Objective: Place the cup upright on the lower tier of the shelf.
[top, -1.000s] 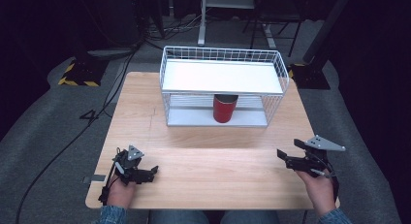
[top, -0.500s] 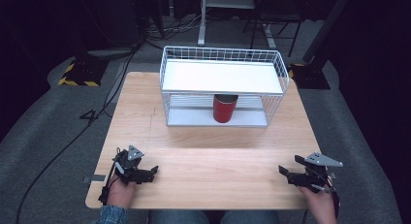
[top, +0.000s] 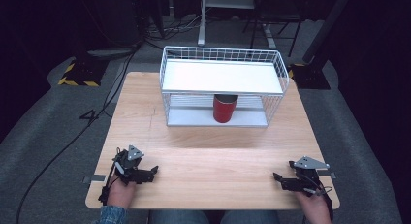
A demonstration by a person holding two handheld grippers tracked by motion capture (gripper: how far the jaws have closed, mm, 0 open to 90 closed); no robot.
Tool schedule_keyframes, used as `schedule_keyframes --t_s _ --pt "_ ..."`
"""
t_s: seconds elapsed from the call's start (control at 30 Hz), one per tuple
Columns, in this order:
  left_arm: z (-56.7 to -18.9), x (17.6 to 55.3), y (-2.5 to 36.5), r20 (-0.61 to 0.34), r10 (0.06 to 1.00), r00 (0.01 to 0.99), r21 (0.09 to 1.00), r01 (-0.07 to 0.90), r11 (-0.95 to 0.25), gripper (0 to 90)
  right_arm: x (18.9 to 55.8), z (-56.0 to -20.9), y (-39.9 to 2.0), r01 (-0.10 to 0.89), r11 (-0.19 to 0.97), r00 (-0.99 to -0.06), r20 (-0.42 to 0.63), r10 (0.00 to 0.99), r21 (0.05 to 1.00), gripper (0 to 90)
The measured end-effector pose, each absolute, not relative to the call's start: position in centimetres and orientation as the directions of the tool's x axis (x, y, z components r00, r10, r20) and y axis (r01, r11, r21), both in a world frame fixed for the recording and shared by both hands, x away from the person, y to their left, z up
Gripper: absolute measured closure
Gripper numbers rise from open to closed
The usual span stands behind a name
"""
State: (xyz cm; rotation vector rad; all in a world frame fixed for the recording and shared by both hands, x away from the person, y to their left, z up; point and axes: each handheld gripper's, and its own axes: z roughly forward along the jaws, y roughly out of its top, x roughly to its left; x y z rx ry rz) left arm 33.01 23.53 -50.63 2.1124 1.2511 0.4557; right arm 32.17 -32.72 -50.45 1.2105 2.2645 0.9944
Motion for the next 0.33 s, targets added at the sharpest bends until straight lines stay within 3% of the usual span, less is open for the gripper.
schedule_keyframes --t_s 0.33 --pt "-50.62 33.01 23.54 -0.023 0.871 0.490 0.672 0.653 -0.349 1.5 32.15 -50.50 -32.55 0.561 0.391 -0.567 -0.006 0.824 0.730 11.8"
